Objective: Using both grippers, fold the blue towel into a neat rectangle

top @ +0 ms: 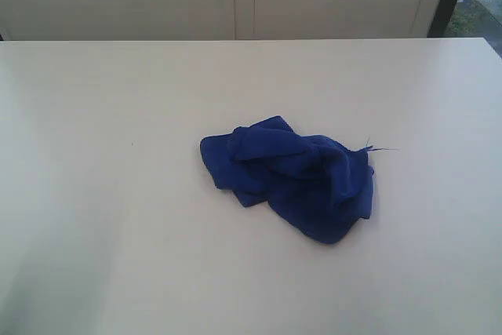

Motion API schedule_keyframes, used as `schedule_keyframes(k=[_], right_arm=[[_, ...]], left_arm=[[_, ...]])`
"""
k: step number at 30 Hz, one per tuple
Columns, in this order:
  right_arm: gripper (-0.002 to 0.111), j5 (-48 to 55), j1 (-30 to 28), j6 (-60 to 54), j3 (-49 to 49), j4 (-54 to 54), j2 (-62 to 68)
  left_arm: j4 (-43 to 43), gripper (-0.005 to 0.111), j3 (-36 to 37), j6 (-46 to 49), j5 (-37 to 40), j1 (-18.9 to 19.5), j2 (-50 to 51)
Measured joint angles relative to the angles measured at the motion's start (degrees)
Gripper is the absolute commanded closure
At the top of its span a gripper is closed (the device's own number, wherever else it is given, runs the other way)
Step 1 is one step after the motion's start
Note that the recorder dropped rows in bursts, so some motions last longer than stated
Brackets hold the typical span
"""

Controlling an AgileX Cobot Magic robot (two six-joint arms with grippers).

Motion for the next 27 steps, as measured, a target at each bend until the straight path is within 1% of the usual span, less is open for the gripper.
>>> schedule_keyframes(k=[4, 17, 20, 27], right_arm=[[0.108, 0.00, 0.00, 0.00, 0.00, 0.00, 0.00], [0.108, -1.23, 0.00, 0.00, 0.00, 0.00, 0.00], [0.108, -6.26, 0.00, 0.00, 0.00, 0.00, 0.00], [0.108, -25.70, 0.00, 0.00, 0.02, 0.00, 0.00]], left_arm=[[-1.43, 0.107, 0.00, 0.00, 0.00, 0.00, 0.00], [-2.14, 0.107, 0.00, 0.00, 0.00, 0.00, 0.00], [-2.25, 0.107, 0.00, 0.00, 0.00, 0.00, 0.00], [-2.25, 0.107, 0.00, 0.00, 0.00, 0.00, 0.00]])
